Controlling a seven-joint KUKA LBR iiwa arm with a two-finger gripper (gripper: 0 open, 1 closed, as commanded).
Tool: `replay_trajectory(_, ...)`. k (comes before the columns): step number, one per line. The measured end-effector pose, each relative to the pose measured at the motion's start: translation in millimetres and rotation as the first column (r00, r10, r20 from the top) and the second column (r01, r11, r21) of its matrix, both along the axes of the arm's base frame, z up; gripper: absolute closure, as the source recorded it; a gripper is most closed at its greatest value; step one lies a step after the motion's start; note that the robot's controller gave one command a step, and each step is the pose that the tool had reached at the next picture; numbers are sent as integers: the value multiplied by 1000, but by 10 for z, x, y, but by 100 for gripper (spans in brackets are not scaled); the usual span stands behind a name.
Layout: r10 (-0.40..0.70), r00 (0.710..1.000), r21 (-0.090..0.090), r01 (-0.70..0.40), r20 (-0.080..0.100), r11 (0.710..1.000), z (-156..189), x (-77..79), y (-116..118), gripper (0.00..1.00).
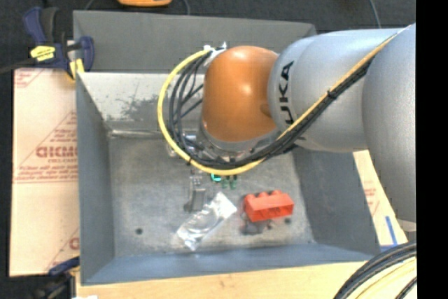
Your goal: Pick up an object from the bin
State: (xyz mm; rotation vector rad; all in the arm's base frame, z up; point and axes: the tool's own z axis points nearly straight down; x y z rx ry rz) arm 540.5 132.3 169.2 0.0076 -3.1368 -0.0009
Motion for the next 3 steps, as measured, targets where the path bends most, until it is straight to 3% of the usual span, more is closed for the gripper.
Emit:
replay_trajectory(1,-33,999,-1,33,-3,999,-795,-466,-592,0)
replay_trajectory(2,-115,993,4,115,12,993,-939,-587,-639,0)
replay_trajectory(3,-114,993,3,114,0,993,-941,-616,-629,100)
